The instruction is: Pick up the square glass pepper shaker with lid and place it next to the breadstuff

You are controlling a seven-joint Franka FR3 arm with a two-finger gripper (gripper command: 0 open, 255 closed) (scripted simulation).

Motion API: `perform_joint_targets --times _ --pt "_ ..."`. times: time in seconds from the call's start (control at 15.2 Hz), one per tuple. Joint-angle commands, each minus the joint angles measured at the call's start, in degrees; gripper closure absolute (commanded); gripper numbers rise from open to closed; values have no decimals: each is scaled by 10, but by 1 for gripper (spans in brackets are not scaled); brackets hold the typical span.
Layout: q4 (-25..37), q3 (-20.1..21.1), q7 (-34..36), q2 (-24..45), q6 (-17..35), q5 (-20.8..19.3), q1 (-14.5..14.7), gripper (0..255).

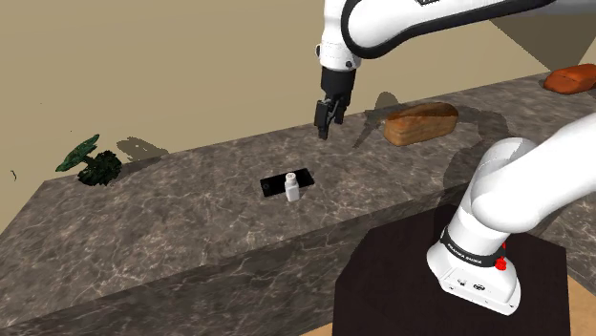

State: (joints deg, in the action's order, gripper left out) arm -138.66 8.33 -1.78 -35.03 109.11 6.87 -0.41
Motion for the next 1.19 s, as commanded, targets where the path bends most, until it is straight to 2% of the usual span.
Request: perform_joint_targets --times 0.0,0.46,0.79,0.92,1.12 --pt "-6 13 11 32 41 4 2 0" --pt "-3 52 44 161 175 -2 2 0" --pt "24 76 79 268 258 -28 -1 0" --pt "41 83 97 314 287 -45 -1 0" --pt "39 84 103 330 305 -51 -1 0"
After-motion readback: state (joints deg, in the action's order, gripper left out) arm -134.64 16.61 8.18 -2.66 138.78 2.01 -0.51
